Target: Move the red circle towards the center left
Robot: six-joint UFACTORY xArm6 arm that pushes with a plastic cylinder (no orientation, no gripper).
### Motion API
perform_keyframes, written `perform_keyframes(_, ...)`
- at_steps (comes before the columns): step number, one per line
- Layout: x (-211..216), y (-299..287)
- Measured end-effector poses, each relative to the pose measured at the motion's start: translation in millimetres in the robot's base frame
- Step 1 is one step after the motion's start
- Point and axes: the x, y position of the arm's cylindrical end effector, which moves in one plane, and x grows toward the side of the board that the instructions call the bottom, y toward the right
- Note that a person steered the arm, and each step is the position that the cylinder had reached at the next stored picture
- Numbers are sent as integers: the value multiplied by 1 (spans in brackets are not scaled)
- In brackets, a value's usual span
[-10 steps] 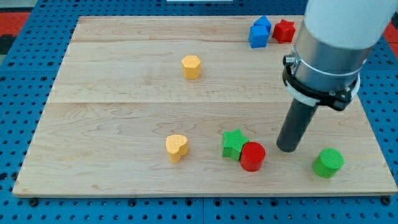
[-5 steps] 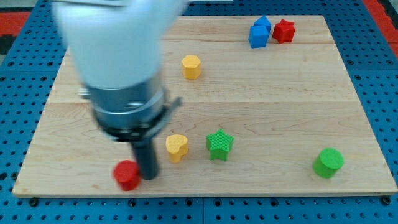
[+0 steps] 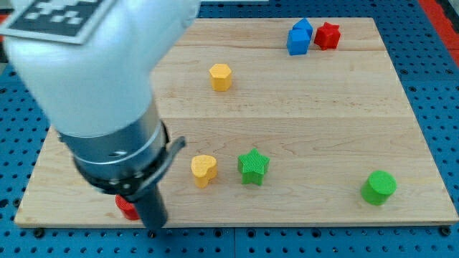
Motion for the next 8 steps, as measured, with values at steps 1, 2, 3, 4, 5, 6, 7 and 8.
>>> perform_keyframes(1, -30, -41)
perform_keyframes(2, -84, -103)
perform_keyframes(3, -92, -88)
perform_keyframes(4, -59, -149)
perform_keyframes(5, -100, -160)
perform_keyframes(6, -179, -154)
perform_keyframes(7, -213, -139)
perform_keyframes(8, -196, -174)
